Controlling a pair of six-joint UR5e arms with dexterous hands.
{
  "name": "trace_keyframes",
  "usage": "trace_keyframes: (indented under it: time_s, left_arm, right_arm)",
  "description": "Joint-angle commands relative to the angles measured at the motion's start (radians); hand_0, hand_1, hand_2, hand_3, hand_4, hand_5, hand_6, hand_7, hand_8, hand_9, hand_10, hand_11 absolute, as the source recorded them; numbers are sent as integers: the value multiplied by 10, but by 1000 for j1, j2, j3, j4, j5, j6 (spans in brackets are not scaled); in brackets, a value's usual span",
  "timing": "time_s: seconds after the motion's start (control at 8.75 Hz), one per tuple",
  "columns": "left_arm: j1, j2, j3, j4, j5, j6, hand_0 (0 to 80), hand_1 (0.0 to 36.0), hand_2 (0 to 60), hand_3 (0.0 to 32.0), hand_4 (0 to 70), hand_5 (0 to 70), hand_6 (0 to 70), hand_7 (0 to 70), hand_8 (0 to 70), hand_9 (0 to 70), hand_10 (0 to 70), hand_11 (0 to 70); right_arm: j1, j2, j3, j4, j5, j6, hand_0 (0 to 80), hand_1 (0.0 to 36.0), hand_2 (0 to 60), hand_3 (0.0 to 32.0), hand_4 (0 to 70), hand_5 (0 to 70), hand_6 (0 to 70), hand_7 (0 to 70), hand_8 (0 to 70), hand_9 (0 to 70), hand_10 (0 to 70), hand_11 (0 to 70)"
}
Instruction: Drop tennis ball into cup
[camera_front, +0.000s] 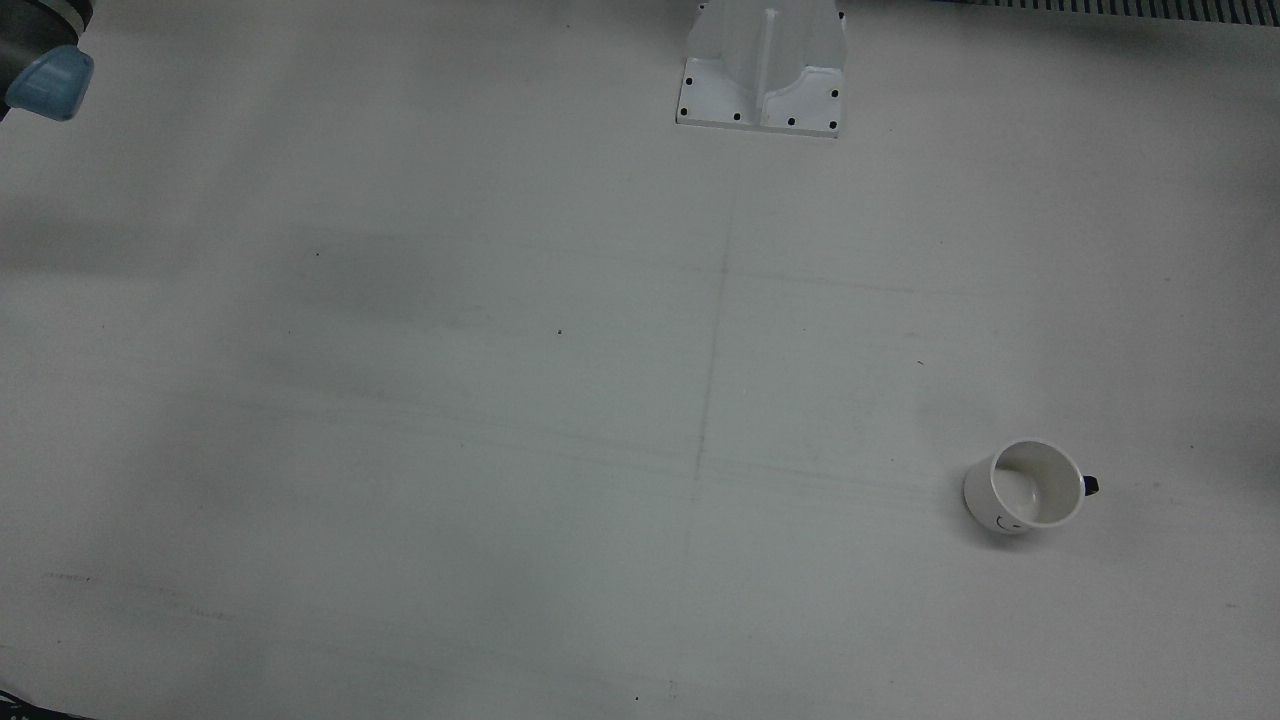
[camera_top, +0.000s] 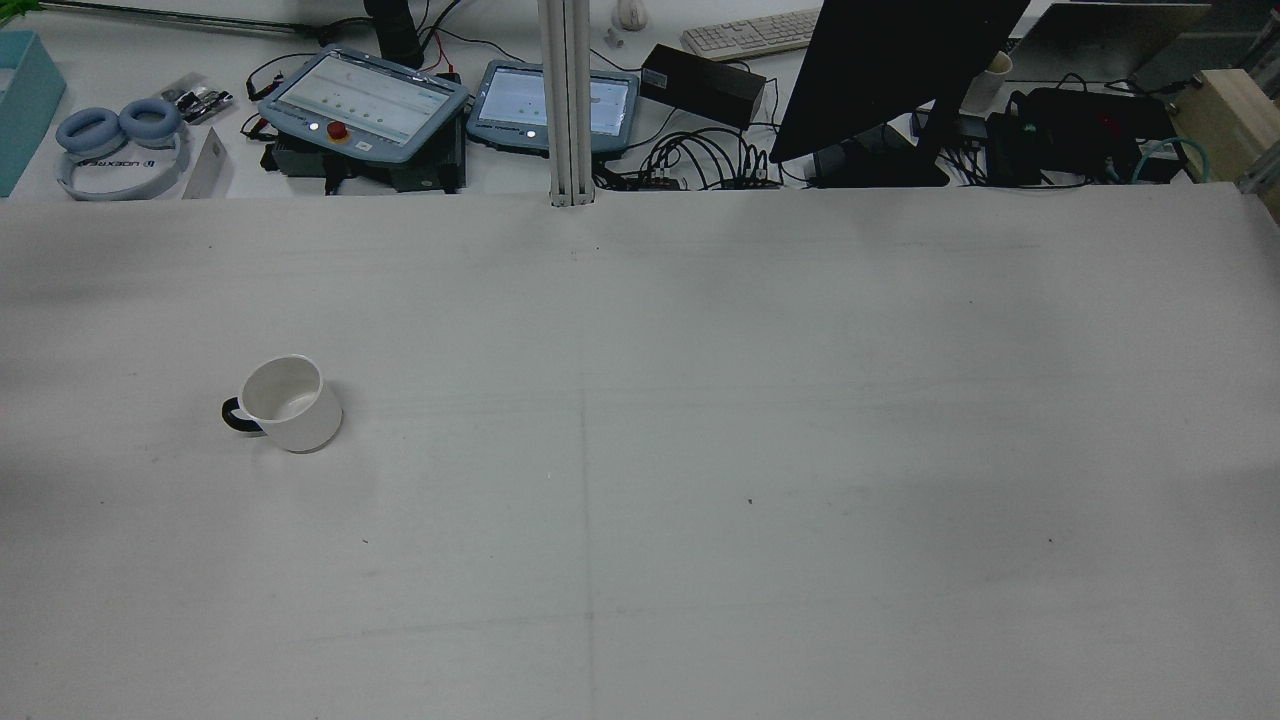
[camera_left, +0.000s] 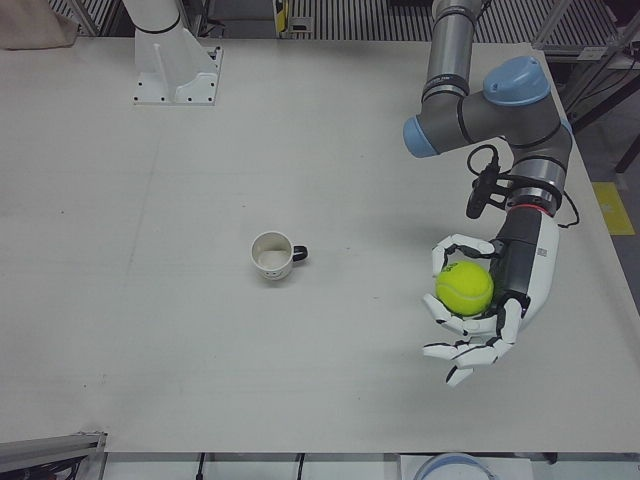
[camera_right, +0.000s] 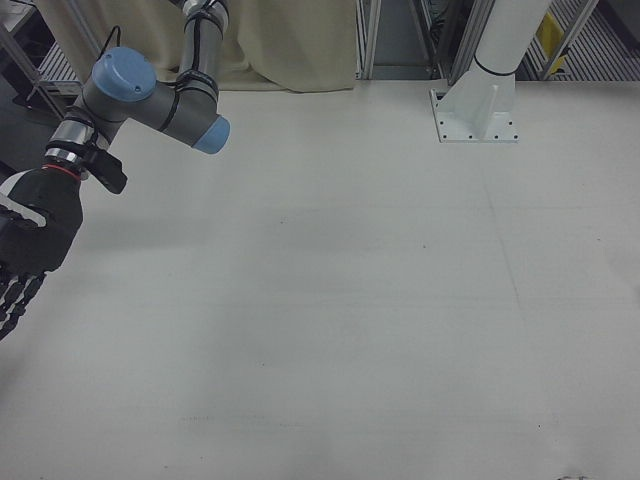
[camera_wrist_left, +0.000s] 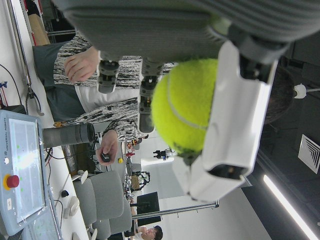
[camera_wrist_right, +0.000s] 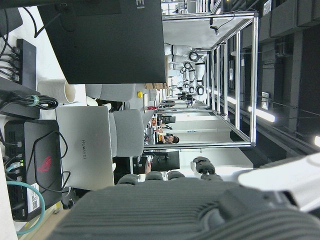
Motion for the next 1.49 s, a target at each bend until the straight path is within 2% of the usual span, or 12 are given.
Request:
trace_keyframes:
  time_s: [0.0,0.11,0.23,0.34,0.46,0.57,0.69,0.8,0.91,1.03,1.26,1.37]
  left_arm:
    - [8,109,-140,4,3,3,800,360,600,150,34,261,593,516,286,269,71,148]
    - [23,165,-214,13,7,8,800,360,600,142,47,276,645,507,298,269,71,149]
    - [88,209,-274,26,7,5,800,360,600,140,57,305,700,484,318,265,73,150]
    - [138,214,-294,33,7,9,800,360,600,138,60,275,648,521,299,274,72,150]
    - [217,213,-314,39,1,14,800,360,600,144,49,289,698,503,310,273,74,152]
    - [297,204,-326,56,-13,18,800,360,600,148,38,288,697,499,308,271,75,153]
    - [375,185,-325,62,-57,61,800,360,600,154,26,257,593,518,287,275,77,155]
    - [459,175,-317,64,-109,81,800,360,600,150,35,268,643,496,296,268,79,156]
    - [522,164,-307,69,-140,92,800,360,600,150,31,260,617,504,291,271,81,160]
    - [532,149,-302,73,-142,142,800,360,600,140,34,278,695,480,305,265,81,159]
    - [534,144,-285,84,-142,190,800,360,600,140,17,290,700,455,316,258,78,153]
    - [534,144,-265,84,-142,196,800,360,600,156,0,236,558,494,276,263,74,147]
  right_arm:
    - [0,0,0,0,0,0,0,0,0,0,0,0,0,0,0,0,0,0]
    - [0,-1,2,0,0,0,0,0,0,0,0,0,0,0,0,0,0,0]
    - [0,0,2,0,0,0,0,0,0,0,0,0,0,0,0,0,0,0]
    - [0,-1,2,0,0,0,0,0,0,0,0,0,0,0,0,0,0,0]
    - [0,0,2,0,0,0,0,0,0,0,0,0,0,0,0,0,0,0]
    - [0,0,2,0,0,0,0,0,0,0,0,0,0,0,0,0,0,0]
    - [0,0,2,0,0,0,0,0,0,0,0,0,0,0,0,0,0,0]
    - [0,0,2,0,0,0,0,0,0,0,0,0,0,0,0,0,0,0]
    - [0,0,2,0,0,0,0,0,0,0,0,0,0,0,0,0,0,0]
    - [0,-1,2,0,0,0,0,0,0,0,0,0,0,0,0,0,0,0]
    - [0,0,0,0,0,0,0,0,0,0,0,0,0,0,0,0,0,0]
    - [0,-1,0,0,0,0,0,0,0,0,0,0,0,0,0,0,0,0]
